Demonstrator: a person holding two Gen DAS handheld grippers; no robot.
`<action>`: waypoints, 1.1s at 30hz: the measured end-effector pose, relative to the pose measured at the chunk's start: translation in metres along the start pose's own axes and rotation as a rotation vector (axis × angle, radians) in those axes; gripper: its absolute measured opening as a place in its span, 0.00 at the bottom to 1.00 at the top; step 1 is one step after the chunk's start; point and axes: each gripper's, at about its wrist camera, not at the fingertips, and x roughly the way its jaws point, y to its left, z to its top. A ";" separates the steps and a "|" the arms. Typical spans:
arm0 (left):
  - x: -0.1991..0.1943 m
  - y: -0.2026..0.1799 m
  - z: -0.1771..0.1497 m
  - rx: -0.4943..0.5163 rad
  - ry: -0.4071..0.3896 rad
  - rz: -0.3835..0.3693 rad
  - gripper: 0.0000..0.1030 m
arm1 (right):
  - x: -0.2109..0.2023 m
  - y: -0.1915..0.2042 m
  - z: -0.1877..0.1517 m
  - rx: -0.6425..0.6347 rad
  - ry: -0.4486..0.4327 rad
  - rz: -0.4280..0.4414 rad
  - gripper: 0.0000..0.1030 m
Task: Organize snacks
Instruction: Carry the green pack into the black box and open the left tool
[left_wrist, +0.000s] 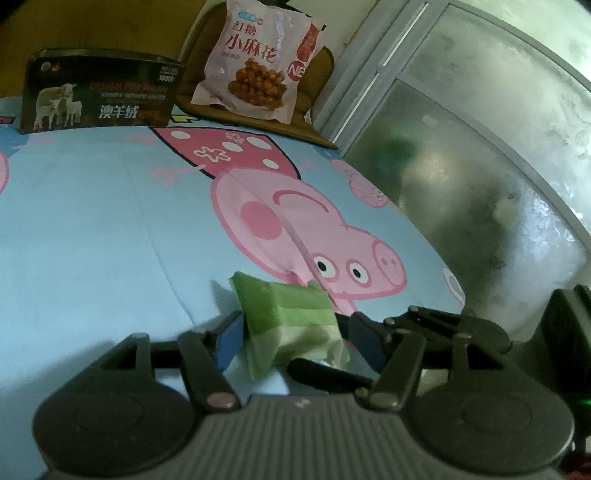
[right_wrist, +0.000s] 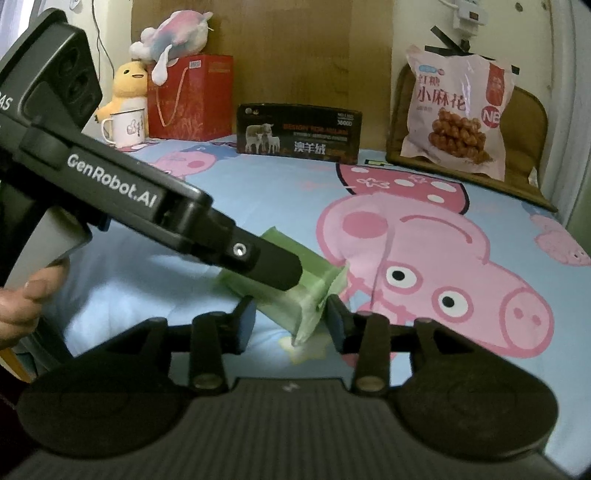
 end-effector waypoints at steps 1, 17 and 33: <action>0.000 0.000 0.000 -0.004 -0.001 0.005 0.59 | 0.000 0.000 0.000 0.000 -0.003 0.000 0.45; -0.015 -0.003 -0.006 -0.034 -0.023 0.026 0.55 | -0.008 0.003 -0.005 -0.008 -0.039 0.017 0.36; -0.019 -0.003 -0.012 -0.045 -0.023 0.054 0.55 | -0.008 0.005 -0.005 -0.008 -0.038 0.040 0.35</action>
